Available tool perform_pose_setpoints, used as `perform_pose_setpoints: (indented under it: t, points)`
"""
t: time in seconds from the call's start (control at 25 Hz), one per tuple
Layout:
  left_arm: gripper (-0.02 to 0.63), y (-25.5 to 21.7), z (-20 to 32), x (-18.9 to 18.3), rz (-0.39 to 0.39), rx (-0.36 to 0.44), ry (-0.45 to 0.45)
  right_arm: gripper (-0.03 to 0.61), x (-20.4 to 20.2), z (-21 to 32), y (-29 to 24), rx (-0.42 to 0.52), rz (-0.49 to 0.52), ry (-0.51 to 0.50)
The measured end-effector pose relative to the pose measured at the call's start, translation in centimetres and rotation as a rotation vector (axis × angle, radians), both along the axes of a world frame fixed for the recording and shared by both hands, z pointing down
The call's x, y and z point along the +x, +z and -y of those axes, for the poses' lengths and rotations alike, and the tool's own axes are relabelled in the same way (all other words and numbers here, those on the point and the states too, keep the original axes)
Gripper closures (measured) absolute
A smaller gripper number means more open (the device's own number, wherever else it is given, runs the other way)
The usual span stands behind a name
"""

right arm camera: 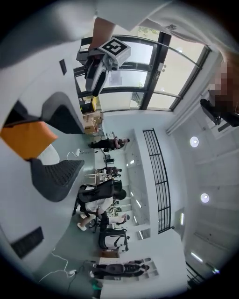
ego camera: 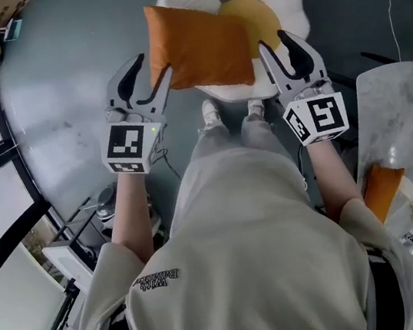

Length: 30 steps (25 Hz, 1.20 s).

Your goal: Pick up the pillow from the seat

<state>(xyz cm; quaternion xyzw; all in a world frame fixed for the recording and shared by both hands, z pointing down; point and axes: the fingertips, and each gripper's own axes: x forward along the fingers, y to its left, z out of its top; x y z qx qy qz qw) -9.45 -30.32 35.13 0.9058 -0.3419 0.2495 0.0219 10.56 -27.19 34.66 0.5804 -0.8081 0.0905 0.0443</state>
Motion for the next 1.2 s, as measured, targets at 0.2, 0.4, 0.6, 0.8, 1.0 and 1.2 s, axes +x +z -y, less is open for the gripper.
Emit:
perform_pose_setpoints:
  t: [0.2,0.4,0.6,0.8,1.0,1.2]
  points:
    - [0.382,7.1,2.2,-0.1,0.06,-0.081,-0.058,0.325,2.1,1.5,8.2,-0.119,0.066,0.042]
    - [0.33,17.1,3.7,-1.0,0.144,-0.179,-0.115,0.233,3.4,3.1,18.5,-0.215,0.11,0.056]
    - [0.276,26.9,5.5,-2.1,0.223,-0.234,-0.138,0.184,3.7,3.9,30.1,-0.347,0.101,0.027]
    - [0.256,35.7,5.9,-2.7,0.29,-0.284,-0.137,0.158,3.1,3.6,41.5,-0.445,0.095,-0.008]
    - [0.245,44.7,4.8,-5.8,0.484,-0.386,-0.16,0.127,1.9,2.8,52.5,-0.566,0.16,-0.005]
    - [0.238,50.2,3.8,-9.1,0.552,-0.488,-0.216,0.1,0.1,1.2,60.5,-0.708,0.16,-0.04]
